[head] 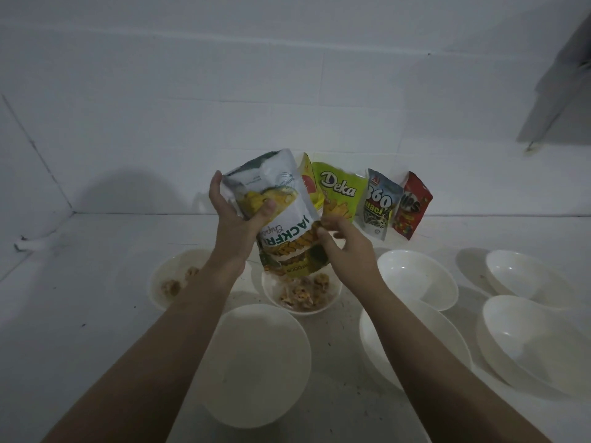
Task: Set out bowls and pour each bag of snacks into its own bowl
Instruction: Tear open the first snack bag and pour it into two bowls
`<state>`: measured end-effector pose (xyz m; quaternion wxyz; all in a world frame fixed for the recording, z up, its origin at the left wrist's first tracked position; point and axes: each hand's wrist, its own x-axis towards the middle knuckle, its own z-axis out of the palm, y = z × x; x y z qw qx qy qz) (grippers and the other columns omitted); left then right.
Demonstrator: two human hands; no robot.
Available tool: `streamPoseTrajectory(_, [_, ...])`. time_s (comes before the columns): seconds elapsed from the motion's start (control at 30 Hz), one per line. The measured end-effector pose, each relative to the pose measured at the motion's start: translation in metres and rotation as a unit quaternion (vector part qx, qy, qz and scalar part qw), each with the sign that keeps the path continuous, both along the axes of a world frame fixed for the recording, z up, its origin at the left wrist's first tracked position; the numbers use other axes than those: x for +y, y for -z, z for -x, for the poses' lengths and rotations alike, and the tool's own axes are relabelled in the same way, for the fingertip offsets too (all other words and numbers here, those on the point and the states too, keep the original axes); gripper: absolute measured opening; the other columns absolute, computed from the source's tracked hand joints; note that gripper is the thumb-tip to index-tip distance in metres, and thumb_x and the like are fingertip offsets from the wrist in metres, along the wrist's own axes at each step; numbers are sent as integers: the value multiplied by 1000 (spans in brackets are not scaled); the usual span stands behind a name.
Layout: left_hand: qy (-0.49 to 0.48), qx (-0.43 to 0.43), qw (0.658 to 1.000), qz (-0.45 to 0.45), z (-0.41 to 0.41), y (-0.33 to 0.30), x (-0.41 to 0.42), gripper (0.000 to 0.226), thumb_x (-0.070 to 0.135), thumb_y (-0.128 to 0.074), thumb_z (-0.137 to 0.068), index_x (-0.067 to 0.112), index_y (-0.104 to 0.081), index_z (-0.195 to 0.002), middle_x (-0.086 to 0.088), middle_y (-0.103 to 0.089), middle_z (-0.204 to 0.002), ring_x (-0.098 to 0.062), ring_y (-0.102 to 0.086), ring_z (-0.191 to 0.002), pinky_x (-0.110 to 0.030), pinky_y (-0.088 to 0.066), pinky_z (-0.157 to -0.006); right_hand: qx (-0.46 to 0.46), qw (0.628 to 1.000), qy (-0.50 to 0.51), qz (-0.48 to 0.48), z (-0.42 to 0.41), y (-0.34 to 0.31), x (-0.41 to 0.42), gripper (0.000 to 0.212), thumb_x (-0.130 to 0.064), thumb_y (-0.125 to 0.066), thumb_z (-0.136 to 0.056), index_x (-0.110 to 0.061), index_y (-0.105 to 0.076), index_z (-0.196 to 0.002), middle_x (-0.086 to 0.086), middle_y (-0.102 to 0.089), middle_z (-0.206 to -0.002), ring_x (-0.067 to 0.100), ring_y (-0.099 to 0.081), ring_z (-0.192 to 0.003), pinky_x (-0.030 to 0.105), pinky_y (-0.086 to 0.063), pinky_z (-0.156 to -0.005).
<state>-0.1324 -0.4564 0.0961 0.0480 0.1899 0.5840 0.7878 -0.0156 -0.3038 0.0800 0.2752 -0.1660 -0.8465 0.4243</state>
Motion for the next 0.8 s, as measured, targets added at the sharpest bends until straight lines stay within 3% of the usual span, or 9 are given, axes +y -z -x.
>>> streamPoseTrajectory(0.07, [10,44,999,26,-7,-2,6,98,21,-79,-79,46,-9,-144,-7,-44,-147,-10,-59,-121,-31,-57,-89,26,999,-22,40,4,-10,-4,29,-32,-55,-99,-23,-61,-126,-10,-68,-116,7,-61,-104,22,-50,-80])
streamPoseTrajectory(0.2, [45,50,996,54,-17,-7,10,90,49,-63,-80,51,0,-145,-2,-38,-152,-8,-50,-129,-28,-52,-96,47,995,15,89,5,-8,0,13,-18,-54,-98,-20,-65,-107,-8,-71,-105,13,-67,-97,44,-57,-86])
streamPoseTrajectory(0.27, [56,34,996,55,-20,-10,9,80,48,-49,-89,42,2,-150,14,-46,-138,10,-54,-113,-17,-51,-85,55,992,30,109,2,-4,2,9,-19,-54,-98,-22,-63,-99,-8,-72,-97,16,-69,-93,50,-58,-82])
streamPoseTrajectory(0.33, [71,28,996,50,-21,-13,8,67,41,-43,-95,33,-11,-153,24,-49,-123,18,-57,-100,-10,-51,-74,55,991,34,119,0,0,4,8,-20,-54,-97,-23,-62,-96,-8,-72,-95,16,-69,-92,51,-58,-81])
streamPoseTrajectory(0.47, [77,34,994,75,-22,-18,8,57,52,-46,-87,22,-54,-136,14,-69,-114,3,-65,-102,-12,-52,-75,64,981,-6,185,-3,-7,2,14,-17,-57,-96,-23,-64,-107,-4,-75,-99,16,-71,-94,43,-58,-82])
streamPoseTrajectory(0.53, [76,37,993,86,-23,-20,9,50,52,-48,-88,24,-61,-127,12,-73,-107,0,-68,-99,-15,-54,-75,89,958,-67,263,-5,-19,0,23,-18,-57,-98,-20,-59,-121,-3,-75,-105,10,-71,-96,29,-57,-78])
streamPoseTrajectory(0.6, [77,49,991,99,-23,-22,10,38,49,-48,-91,28,-64,-119,14,-74,-102,-1,-69,-97,-17,-54,-73,123,950,-103,268,-7,-31,0,29,-20,-57,-99,-15,-56,-127,-3,-73,-111,7,-70,-101,24,-57,-80])
streamPoseTrajectory(0.73, [58,43,992,106,-19,-23,10,22,38,-50,-98,27,-68,-103,9,-77,-93,-10,-72,-89,-26,-58,-71,177,961,-58,203,-5,-37,6,19,-15,-65,-94,-3,-62,-110,10,-73,-106,25,-70,-102,51,-57,-88])
streamPoseTrajectory(0.8, [46,46,992,104,-16,-22,10,19,34,-52,-98,26,-69,-99,5,-77,-92,-15,-73,-86,-35,-60,-75,183,962,-49,198,-5,-34,8,18,-15,-65,-94,-2,-62,-107,13,-73,-105,29,-70,-102,56,-56,-87])
